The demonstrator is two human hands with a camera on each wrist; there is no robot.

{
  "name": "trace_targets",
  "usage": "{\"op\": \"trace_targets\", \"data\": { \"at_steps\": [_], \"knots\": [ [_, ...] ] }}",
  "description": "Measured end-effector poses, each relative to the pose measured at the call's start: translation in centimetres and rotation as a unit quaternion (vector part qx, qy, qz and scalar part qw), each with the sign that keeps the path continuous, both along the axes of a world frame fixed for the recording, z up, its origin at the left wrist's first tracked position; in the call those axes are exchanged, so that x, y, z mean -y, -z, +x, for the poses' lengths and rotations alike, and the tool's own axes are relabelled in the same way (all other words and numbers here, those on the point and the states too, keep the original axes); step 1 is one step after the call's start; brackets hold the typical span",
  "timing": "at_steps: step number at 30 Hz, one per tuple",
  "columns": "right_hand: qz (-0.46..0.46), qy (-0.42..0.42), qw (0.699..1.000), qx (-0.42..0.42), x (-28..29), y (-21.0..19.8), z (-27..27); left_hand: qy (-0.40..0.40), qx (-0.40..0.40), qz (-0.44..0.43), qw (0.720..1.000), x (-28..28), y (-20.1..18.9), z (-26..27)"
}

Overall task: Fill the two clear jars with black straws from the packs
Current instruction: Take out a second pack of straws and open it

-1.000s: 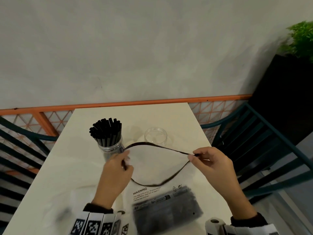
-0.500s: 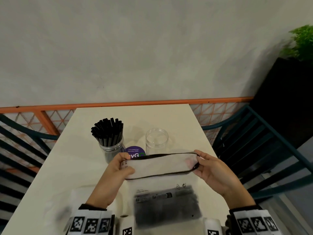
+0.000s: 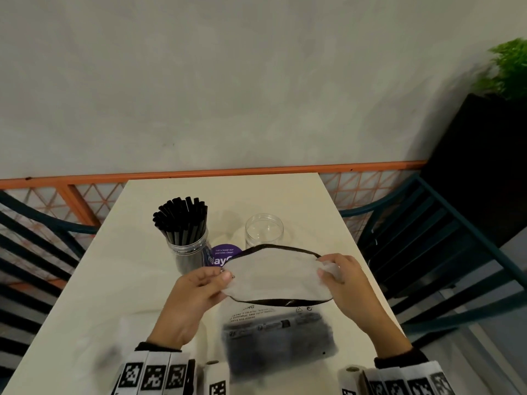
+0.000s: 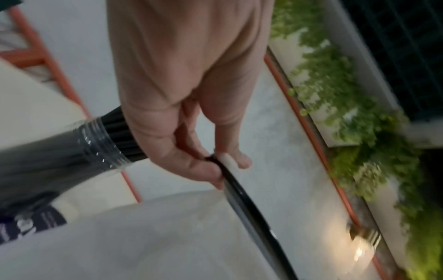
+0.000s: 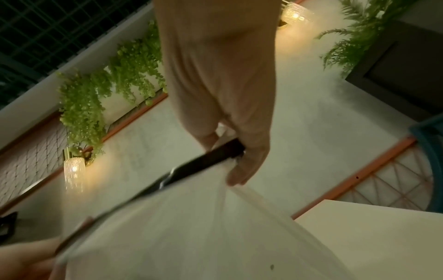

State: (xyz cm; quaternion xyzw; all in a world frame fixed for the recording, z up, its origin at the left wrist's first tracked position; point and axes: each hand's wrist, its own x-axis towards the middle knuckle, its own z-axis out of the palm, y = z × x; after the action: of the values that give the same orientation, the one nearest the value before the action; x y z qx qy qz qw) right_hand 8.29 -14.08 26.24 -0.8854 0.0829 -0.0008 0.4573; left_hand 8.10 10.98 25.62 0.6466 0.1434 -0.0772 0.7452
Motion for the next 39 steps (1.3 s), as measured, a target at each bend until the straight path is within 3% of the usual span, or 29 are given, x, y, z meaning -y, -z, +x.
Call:
{"op": "trace_targets", "data": {
  "at_steps": [2,4,7,11,14,16,21,23,25,27,29,31,34,37,39],
  "knots": [
    [-0.060,0.016,0.997,0.041,0.1,0.5,0.2,0.011,-0.012,-0.050,0.999,0.1,0.0,0.0],
    [-0.047,0.032,0.997,0.051,0.3,0.8,0.2,0.004,-0.035,-0.125,0.991,-0.2,0.3,0.1],
    [0.153,0.070,0.985,-0.033,0.5,1.1,0.5,-0.007,-0.093,-0.252,0.963,-0.6,0.7,0.3],
    [0.466,0.104,0.861,-0.177,0.4,1.0,0.9,0.022,-0.129,-0.335,0.933,-0.5,0.5,0.3],
    [0.602,0.093,0.764,-0.213,1.0,0.5,0.9,0.030,-0.129,-0.357,0.925,-0.4,0.1,0.1],
    [0.637,0.076,0.739,-0.207,1.1,0.2,0.9,0.009,-0.130,-0.334,0.934,-0.1,0.0,0.2],
    [0.623,-0.003,0.765,-0.162,0.3,-1.2,-0.1,-0.002,-0.086,-0.237,0.968,0.3,-0.5,0.1],
    [0.589,-0.032,0.790,-0.167,-0.2,-1.6,-0.4,0.008,-0.077,-0.196,0.978,0.7,-0.7,0.2],
    [0.449,-0.061,0.876,-0.167,-0.7,-1.1,-0.5,0.040,-0.069,-0.169,0.982,1.6,-1.1,-0.1],
    [0.228,-0.076,0.964,-0.115,-1.5,-0.4,-0.5,0.088,-0.046,-0.124,0.987,2.4,-1.5,-0.7],
    [0.089,-0.017,0.996,-0.026,-1.7,0.3,-0.3,0.116,-0.004,-0.050,0.992,2.5,-1.8,-1.2],
    [0.100,0.091,0.991,0.017,-1.0,0.6,0.4,0.108,0.011,0.019,0.994,1.7,-1.5,-1.2],
    [0.215,0.179,0.959,-0.048,-0.2,0.7,1.1,0.070,-0.016,0.053,0.996,1.2,-0.8,-1.0],
    [0.325,0.172,0.927,-0.076,0.4,0.9,1.0,0.021,-0.029,0.060,0.998,1.3,-0.3,-0.9],
    [0.360,0.105,0.925,-0.064,0.8,0.4,0.5,0.000,0.006,0.135,0.991,0.8,0.1,-0.9]
  ]
}}
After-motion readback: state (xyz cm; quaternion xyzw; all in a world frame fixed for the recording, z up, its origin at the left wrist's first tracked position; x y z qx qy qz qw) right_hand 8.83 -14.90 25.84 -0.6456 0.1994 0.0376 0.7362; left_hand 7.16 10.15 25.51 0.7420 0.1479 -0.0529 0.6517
